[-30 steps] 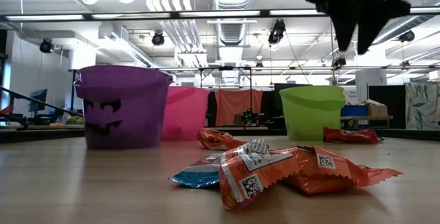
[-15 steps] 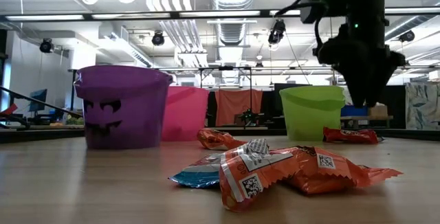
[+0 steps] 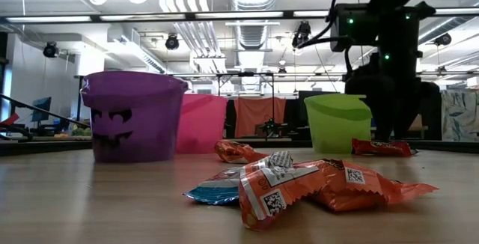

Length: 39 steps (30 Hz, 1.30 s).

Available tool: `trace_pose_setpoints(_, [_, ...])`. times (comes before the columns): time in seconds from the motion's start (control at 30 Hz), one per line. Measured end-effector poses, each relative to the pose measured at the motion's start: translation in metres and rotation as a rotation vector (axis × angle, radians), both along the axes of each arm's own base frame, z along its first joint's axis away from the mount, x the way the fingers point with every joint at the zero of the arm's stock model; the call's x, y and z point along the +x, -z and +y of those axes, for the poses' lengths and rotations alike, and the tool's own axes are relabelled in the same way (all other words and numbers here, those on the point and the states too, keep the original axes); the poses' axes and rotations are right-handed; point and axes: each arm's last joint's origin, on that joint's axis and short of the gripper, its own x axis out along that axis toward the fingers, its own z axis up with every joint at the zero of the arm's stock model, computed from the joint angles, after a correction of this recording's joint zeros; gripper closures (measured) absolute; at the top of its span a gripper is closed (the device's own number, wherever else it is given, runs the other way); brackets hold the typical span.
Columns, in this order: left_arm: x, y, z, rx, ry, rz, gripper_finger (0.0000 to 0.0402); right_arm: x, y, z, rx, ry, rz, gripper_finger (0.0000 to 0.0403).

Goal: Sort candy
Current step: Put the red chocolate into the purple bucket

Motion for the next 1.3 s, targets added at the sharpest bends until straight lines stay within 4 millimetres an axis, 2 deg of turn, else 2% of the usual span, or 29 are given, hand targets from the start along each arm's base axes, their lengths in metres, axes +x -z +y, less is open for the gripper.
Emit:
trace_pose_setpoints(0.43, [-0.004,0.000,0.000,-0.006,-0.001,0.008,0.0324,-0.001,0.013,0.000,-0.035,-0.044,-0.057,0.0198])
trace_pose_setpoints(0.87, [-0.005,-0.001,0.000,-0.010,-0.001,0.004,0.0324,0.001,0.014,0.001,0.005,-0.068,-0.077,0.0297])
trace_pose_setpoints(1.13, [-0.006,-0.003,0.000,-0.014,-0.002,-0.005,0.0324,0.000,0.012,0.001,0.021,-0.070,-0.085,0.0324])
trace_pose_setpoints(1.3, [-0.006,-0.003,0.000,-0.015,-0.002,-0.004,0.0324,0.000,0.011,0.002,0.031,-0.069,-0.089,0.0321])
